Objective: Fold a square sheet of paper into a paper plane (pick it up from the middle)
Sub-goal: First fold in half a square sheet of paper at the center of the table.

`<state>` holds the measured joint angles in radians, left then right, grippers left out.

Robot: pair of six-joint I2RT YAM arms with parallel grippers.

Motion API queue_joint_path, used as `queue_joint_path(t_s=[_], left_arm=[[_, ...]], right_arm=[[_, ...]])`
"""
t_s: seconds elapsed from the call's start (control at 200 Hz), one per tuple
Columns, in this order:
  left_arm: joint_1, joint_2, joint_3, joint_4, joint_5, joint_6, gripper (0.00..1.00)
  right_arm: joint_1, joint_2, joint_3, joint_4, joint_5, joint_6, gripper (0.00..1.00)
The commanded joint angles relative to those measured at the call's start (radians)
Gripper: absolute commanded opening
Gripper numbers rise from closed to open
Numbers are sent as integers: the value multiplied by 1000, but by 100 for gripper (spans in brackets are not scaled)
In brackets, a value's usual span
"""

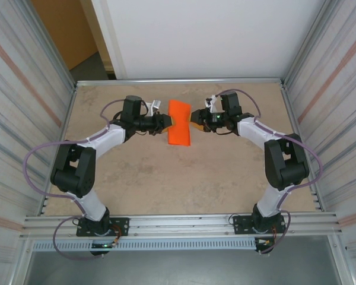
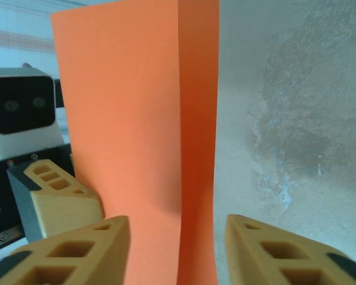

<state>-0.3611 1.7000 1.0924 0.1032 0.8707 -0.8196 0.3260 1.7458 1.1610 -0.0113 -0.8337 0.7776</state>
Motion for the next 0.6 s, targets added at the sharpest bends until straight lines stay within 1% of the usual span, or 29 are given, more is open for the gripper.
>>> queue_joint_path(t_s=[0.0, 0.16, 0.351, 0.461, 0.596], left_arm=[[4, 10, 26, -11, 16, 4, 20], [4, 12, 25, -4, 22, 2, 20], [2, 14, 20, 1, 22, -4, 20], [2, 17, 20, 6, 24, -8, 20], [2, 20, 19, 10, 23, -16, 20]], right_arm=[[13, -9, 4, 31, -47, 0, 38], [27, 21, 20, 36, -64, 16, 38], [25, 20, -4, 132, -126, 53, 33], [27, 17, -9, 152, -154, 58, 30], [38, 6, -25, 144, -146, 43, 29]])
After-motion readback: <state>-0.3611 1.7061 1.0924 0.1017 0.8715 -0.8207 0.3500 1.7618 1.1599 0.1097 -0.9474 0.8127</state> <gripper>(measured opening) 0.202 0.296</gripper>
